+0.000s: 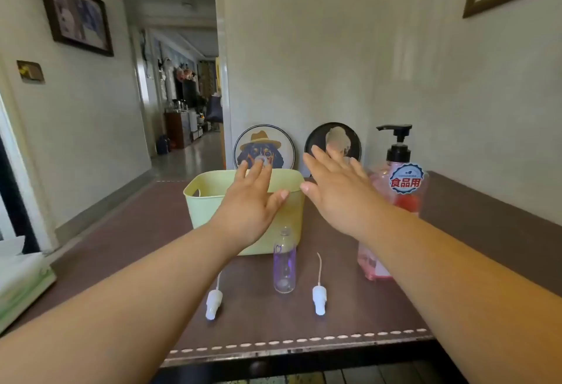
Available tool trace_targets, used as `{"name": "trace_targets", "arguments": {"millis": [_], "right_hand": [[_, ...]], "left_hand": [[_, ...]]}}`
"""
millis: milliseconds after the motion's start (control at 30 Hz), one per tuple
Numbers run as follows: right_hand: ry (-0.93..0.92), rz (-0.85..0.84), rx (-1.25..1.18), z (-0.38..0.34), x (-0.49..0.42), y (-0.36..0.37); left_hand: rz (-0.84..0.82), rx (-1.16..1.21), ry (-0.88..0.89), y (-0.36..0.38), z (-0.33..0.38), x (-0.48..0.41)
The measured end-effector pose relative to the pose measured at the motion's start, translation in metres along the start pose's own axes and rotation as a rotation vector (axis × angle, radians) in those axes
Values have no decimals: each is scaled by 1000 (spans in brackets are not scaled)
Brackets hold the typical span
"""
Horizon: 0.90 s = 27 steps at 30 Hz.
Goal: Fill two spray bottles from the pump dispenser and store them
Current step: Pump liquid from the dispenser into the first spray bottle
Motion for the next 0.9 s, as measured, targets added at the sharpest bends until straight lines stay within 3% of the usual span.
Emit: {"name": "trace_targets", "arguments": {"millis": [233,467,567,900], "right_hand": [[5,-28,-24,5,7,13],[-6,-41,-55,0,6,24],[-35,-23,-55,-1,6,22],[-47,135,-55,21,-24,-46]], "left_hand": [[72,169,-61,26,-1,31],[-123,406,-372,73,-8,41],[-152,395,-440,80,-13,41],[-78,469,-196,27,57,-18]]}}
Point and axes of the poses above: each hand's wrist, its own x-axis away from the middle knuckle, its own y-axis out of the palm, z = x × y, the point moved 4 cm from there along -x, towards the middle knuckle, and after that the axes turned 2 degrees about -x, right-handed, at the moved point
